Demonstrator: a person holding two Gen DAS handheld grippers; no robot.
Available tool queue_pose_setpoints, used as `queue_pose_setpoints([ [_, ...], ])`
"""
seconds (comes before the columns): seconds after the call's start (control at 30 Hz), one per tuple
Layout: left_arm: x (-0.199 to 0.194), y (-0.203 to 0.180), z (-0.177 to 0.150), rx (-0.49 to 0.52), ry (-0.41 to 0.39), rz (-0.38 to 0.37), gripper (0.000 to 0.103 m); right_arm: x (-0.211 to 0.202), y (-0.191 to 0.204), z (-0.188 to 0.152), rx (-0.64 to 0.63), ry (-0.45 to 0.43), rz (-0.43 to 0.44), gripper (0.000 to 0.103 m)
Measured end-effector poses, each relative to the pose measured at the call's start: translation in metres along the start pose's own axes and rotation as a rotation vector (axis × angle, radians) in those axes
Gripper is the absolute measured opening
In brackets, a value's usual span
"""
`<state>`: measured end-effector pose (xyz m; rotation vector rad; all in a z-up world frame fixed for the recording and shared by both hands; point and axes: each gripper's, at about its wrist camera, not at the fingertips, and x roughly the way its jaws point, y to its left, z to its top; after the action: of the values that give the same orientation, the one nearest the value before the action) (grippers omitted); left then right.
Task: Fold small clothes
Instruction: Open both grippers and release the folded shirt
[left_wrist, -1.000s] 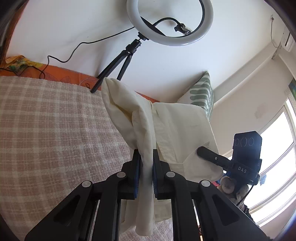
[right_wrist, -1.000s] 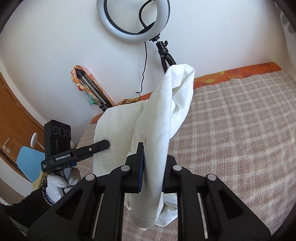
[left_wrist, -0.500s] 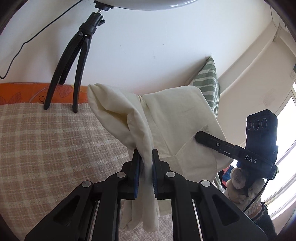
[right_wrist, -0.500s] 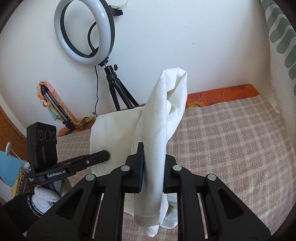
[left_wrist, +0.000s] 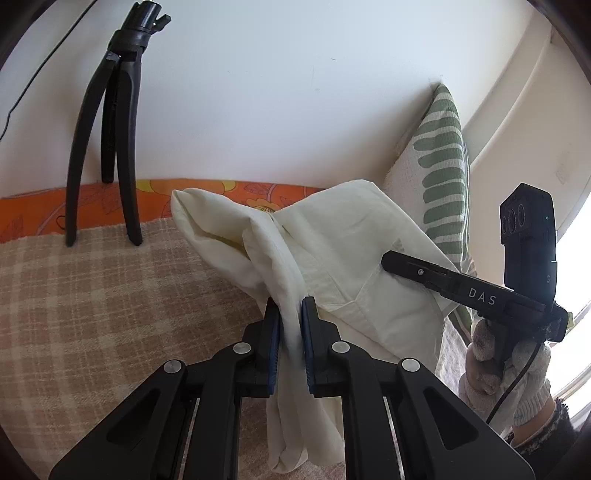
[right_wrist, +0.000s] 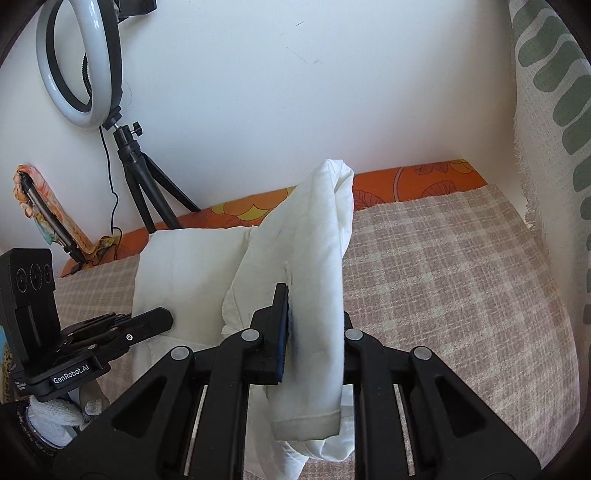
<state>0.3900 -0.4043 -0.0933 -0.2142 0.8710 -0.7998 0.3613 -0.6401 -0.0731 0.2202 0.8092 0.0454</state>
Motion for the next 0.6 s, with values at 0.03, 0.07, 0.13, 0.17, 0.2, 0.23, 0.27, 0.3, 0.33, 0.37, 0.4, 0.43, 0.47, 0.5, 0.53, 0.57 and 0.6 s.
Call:
queue_pose_setpoints([
  [0.03,0.001,0.001,0.0,0.0,0.003,0.014,0.01,0.003,-0.001,0.0,-0.007,0.006,-0.021,0.015],
  [0.07,0.001,0.002,-0.001,0.0,0.006,0.024,0.01,0.006,-0.001,0.0,-0.016,0.014,-0.051,0.015],
  [0.13,0.001,0.003,-0.001,0.005,0.019,0.053,0.01,0.012,0.001,0.0,-0.042,0.029,-0.125,0.018],
  [0.17,0.003,0.003,0.0,0.009,0.031,0.073,0.012,0.015,0.001,0.0,-0.049,0.04,-0.158,0.02],
  [0.2,0.002,0.004,0.0,0.013,0.042,0.082,0.013,0.016,0.001,0.0,-0.058,0.048,-0.188,0.021],
  [0.23,0.001,0.005,0.0,0.016,0.048,0.096,0.016,0.018,0.001,0.0,-0.064,0.052,-0.223,0.025],
  [0.27,0.001,0.003,0.001,0.02,0.056,0.114,0.018,0.017,0.0,0.0,-0.066,0.046,-0.255,0.03],
  [0.3,0.0,0.003,0.001,0.025,0.065,0.127,0.018,0.015,-0.001,-0.001,-0.061,0.039,-0.265,0.032],
  [0.33,-0.002,0.003,0.001,0.029,0.069,0.131,0.018,0.013,-0.002,-0.002,-0.05,0.033,-0.266,0.038],
  [0.37,-0.004,0.003,0.001,0.033,0.069,0.131,0.02,0.008,-0.004,-0.002,-0.037,0.019,-0.263,0.049],
  [0.4,-0.006,0.002,0.0,0.039,0.07,0.135,0.022,0.004,-0.004,-0.003,-0.03,0.003,-0.263,0.055],
  [0.43,-0.009,0.002,-0.001,0.042,0.072,0.141,0.033,-0.001,-0.003,-0.004,-0.026,-0.011,-0.264,0.067],
  [0.47,-0.012,0.001,-0.002,0.046,0.074,0.153,0.049,-0.004,-0.003,-0.003,-0.025,-0.022,-0.263,0.072],
  [0.5,-0.015,0.0,-0.003,0.054,0.066,0.167,0.056,-0.009,-0.001,-0.004,-0.023,-0.031,-0.261,0.073],
  [0.53,-0.02,-0.002,-0.004,0.064,0.052,0.173,0.062,-0.013,0.0,-0.004,-0.019,-0.034,-0.26,0.074],
  [0.57,-0.025,-0.004,-0.005,0.074,0.044,0.174,0.063,-0.015,0.001,-0.004,-0.016,-0.036,-0.259,0.075],
  [0.6,-0.029,-0.008,-0.006,0.083,0.043,0.176,0.063,-0.019,0.002,-0.005,-0.013,-0.04,-0.261,0.075],
])
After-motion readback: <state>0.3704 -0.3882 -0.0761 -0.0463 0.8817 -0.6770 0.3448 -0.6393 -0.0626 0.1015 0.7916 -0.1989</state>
